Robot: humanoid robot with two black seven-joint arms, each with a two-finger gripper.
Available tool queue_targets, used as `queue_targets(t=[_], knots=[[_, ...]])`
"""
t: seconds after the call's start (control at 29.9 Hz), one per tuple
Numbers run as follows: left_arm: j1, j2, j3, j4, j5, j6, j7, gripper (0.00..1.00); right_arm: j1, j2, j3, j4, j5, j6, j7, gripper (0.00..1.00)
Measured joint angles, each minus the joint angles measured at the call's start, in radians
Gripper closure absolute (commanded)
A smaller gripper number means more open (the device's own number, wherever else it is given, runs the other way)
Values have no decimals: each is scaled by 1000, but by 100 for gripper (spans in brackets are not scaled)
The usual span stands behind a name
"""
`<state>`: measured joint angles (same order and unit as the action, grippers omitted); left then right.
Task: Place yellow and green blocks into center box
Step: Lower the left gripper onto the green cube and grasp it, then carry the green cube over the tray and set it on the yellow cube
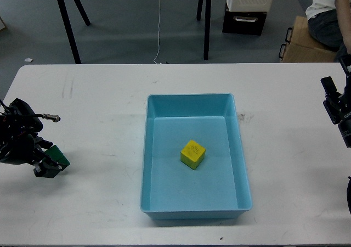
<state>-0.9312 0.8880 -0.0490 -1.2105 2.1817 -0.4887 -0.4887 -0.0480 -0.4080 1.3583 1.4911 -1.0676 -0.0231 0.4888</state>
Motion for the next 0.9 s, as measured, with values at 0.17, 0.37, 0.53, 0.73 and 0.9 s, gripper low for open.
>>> queue_targets(t=[0.17,0.37,0.53,0.73,0.9], knots=[[1,-8,5,4,0,0,0,64,-1,0,1,0,0,0,0,2],[-2,-5,10,8,0,0,0,85,-1,0,1,0,13,0,0,2],[-23,7,-24,20,0,106,0,88,-12,0,16,-3,15,-5,0,2],[-105,61,-91,-7,-133,158,0,88,-55,-1,75,-11,19,-12,0,2],[-231,73,-94,-120,-186,85,0,88,-106,-1,94,-17,28,-13,0,2]])
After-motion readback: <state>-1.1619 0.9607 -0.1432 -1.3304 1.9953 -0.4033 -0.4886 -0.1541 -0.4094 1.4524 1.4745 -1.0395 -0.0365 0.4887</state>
